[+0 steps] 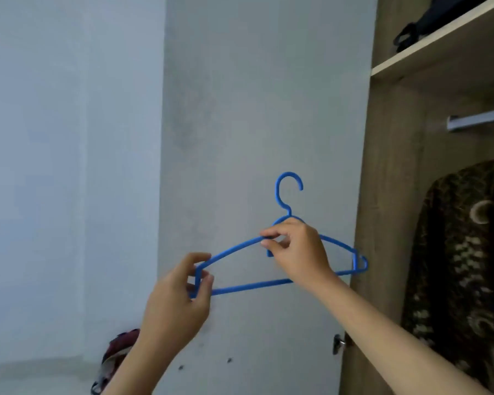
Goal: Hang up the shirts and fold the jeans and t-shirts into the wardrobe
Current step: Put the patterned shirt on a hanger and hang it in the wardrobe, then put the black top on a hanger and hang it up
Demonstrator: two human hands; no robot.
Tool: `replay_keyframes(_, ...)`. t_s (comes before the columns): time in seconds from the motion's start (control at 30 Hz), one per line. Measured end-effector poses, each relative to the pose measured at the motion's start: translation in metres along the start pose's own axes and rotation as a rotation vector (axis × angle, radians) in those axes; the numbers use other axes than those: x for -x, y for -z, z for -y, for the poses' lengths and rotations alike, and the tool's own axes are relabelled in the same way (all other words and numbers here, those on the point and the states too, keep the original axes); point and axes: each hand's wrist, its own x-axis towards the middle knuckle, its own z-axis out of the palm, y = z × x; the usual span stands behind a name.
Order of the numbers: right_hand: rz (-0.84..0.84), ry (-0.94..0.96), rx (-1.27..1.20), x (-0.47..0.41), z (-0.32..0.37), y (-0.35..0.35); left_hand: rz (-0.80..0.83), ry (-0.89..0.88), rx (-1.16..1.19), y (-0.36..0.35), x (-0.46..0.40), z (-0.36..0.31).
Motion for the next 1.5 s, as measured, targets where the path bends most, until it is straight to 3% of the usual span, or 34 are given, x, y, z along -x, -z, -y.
replay_keyframes(0.2, 0.173, 0.104, -0.219, 0.046, 0.084, -0.105, -0.224, 0.164, -0.024, 0.125, 0.057, 0.049)
replay_keyframes(0.47, 0.392, 0.461, -0.536, 0.101, 0.246, -0.250, -0.560, 0.255, -0.212, 0.335, 0.135, 0.082)
replay_keyframes(0.63, 0.350, 0.687, -0.604, 0.143, 0.355, -0.329, -0.754, 0.282, -0.381, 0.480, 0.200, 0.078)
replay_keyframes(0.8, 0.394, 0.761, -0.636, 0.182, 0.435, -0.389, -0.862, 0.338, -0.460, 0.591, 0.258, 0.070)
replay_keyframes(1.07, 0.550, 0.952, -0.694, 0.217, 0.511, -0.452, -0.927, 0.473, -0.404, 0.679, 0.303, 0.077)
replay_keyframes(1.27, 0.440, 1.069, -0.604, 0.198, 0.537, -0.523, -1.001, 0.498, -0.383, 0.719, 0.286, 0.124)
replay_keyframes(1.5, 0.425, 1.010, -0.606, 0.137, 0.555, -0.634, -1.084, 0.488, -0.520, 0.755, 0.222, 0.218)
